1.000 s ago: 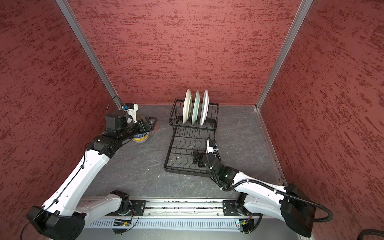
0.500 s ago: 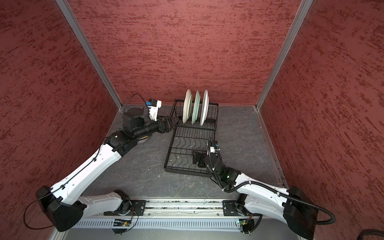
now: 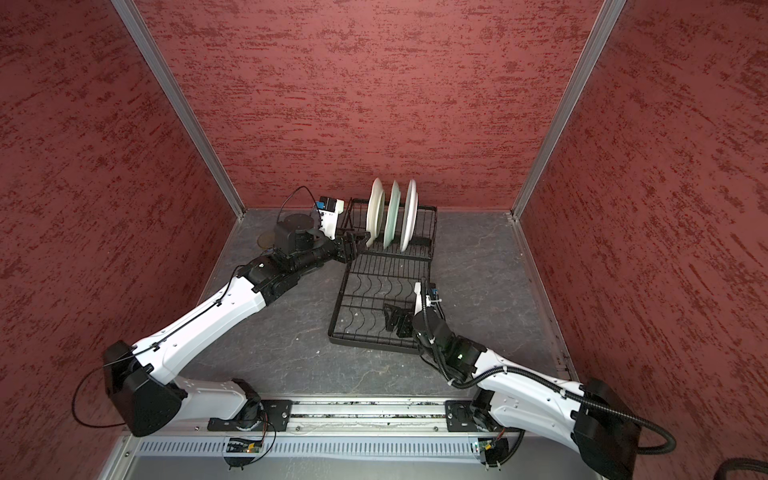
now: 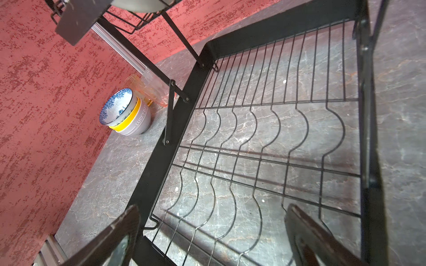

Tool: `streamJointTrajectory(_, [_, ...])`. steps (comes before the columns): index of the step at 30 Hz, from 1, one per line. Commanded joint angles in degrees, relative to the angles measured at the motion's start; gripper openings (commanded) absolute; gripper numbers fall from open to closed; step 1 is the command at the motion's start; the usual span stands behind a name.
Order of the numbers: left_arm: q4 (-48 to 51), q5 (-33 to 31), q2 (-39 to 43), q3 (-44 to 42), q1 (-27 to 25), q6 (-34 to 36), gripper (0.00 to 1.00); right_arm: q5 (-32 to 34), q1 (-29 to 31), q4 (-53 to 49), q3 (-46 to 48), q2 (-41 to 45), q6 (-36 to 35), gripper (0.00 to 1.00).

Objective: Unload the mixed dishes from the dish rack
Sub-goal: 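Reach the left gripper to the nearest white plate in the rack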

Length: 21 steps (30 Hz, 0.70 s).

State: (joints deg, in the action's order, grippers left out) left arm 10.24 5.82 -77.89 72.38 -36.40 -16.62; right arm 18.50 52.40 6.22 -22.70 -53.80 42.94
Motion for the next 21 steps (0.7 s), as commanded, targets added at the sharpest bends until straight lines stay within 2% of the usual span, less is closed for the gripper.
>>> streamJointTrajectory(1, [-2.04, -3.47, -1.61, 2.63, -0.53, 2.13, 0.59, 1.62, -0.19, 1.23, 1.15, 1.47, 1.36, 0.99])
streamJointTrajectory(7, [-2.03, -5.77, -5.03, 5.25, -1.55, 2.82, 0.58, 1.93, -0.19, 0.18, 1.77, 3.07, 1.62, 0.99])
streamJointTrajectory(11, [-2.0, -7.08, -6.96, 6.54, -2.42, 3.84, 0.53, 2.66, -0.2, -0.76, 3.01, 4.76, 2.4, 0.99])
streamJointTrajectory(21, [3.52, -17.55, -13.41, 13.72, -4.9, 5.21, 0.45, 5.7, -0.2, -2.81, 3.57, 7.57, 1.94, 0.99])
